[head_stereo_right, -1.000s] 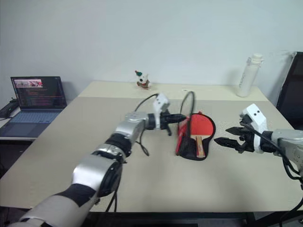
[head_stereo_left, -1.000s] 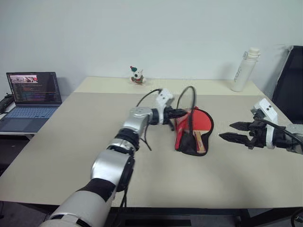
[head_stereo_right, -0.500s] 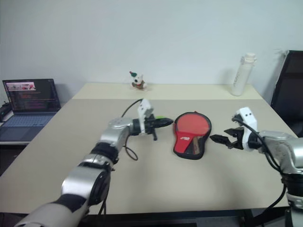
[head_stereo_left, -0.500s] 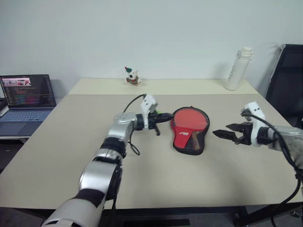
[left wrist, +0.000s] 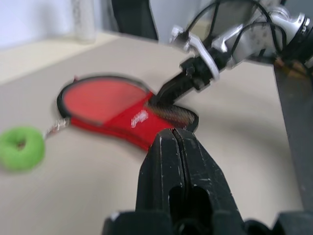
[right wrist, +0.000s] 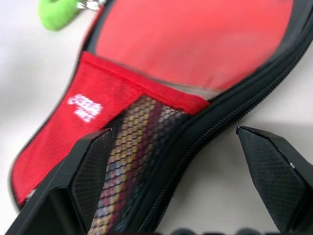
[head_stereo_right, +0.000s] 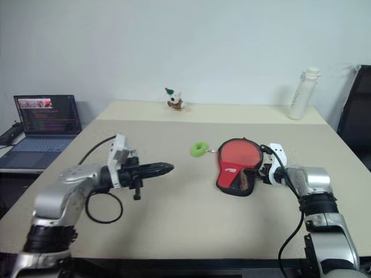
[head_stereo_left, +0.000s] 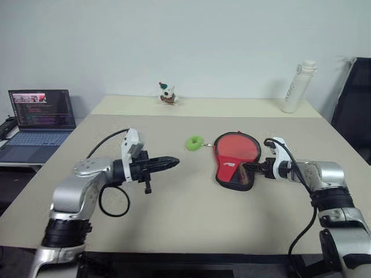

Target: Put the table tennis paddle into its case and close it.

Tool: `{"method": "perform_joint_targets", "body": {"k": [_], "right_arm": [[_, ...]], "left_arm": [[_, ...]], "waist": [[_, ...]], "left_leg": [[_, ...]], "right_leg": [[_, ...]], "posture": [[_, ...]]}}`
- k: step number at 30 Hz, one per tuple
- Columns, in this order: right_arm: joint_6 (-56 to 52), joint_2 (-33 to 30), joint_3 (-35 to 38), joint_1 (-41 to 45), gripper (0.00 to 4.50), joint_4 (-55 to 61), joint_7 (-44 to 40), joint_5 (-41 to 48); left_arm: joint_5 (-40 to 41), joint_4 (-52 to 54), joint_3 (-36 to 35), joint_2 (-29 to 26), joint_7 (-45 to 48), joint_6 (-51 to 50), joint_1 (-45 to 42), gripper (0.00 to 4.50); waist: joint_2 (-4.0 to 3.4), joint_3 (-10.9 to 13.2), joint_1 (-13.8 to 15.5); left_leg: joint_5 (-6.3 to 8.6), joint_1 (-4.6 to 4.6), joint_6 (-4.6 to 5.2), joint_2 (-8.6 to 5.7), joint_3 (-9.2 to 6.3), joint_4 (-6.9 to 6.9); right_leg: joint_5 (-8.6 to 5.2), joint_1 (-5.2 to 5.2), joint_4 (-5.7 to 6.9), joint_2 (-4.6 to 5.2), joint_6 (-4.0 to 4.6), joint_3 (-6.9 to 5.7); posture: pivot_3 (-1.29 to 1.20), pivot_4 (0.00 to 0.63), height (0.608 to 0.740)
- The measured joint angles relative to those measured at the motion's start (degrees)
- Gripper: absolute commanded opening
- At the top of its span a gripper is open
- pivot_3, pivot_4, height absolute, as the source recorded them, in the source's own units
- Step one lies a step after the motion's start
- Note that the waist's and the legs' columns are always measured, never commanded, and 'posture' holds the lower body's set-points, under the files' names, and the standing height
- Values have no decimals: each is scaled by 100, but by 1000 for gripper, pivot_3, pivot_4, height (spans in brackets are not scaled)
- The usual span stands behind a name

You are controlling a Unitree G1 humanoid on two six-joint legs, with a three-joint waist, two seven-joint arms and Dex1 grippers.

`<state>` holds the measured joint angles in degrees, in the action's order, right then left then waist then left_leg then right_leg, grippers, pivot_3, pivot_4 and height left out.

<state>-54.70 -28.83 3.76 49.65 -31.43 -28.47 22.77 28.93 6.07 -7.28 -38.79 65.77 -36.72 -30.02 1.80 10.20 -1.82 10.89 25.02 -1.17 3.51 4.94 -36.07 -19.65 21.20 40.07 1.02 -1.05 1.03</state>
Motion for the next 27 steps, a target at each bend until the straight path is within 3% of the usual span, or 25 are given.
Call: {"method": "perform_joint_targets", "body": {"k": [7,10,22,27], "right_arm": [[478,75,-43,265,4477,-695,-169,-341],[530,116,-62,275,3877,-727,-282,-409],[533,548,-195,308,141,-690,-520,-641],[536,677,-159,398,29,-796,-524,-702]], "left_arm": [[191,320,-94,-157,-306,-161,95,0],[253,379,-94,-158,-412,-168,153,0],[260,559,-77,-297,-540,-167,405,0],[286,688,-84,-448,-496,-167,650,0]], "waist": [[1,-1,-2],[2,-1,-2],[8,-7,-119],[10,-8,-158]], "left_leg": [[1,-8,2,2,1,-1],[1,-10,2,5,0,0],[1,-15,1,8,3,2],[1,-18,1,11,3,3]], "right_leg": [[0,-8,1,-2,0,2],[0,-8,3,-4,0,1],[0,-9,4,-6,0,5],[0,-9,6,-7,0,6]], "posture": [[0,150,740],[0,150,740],[0,150,740],[0,150,740]]}}
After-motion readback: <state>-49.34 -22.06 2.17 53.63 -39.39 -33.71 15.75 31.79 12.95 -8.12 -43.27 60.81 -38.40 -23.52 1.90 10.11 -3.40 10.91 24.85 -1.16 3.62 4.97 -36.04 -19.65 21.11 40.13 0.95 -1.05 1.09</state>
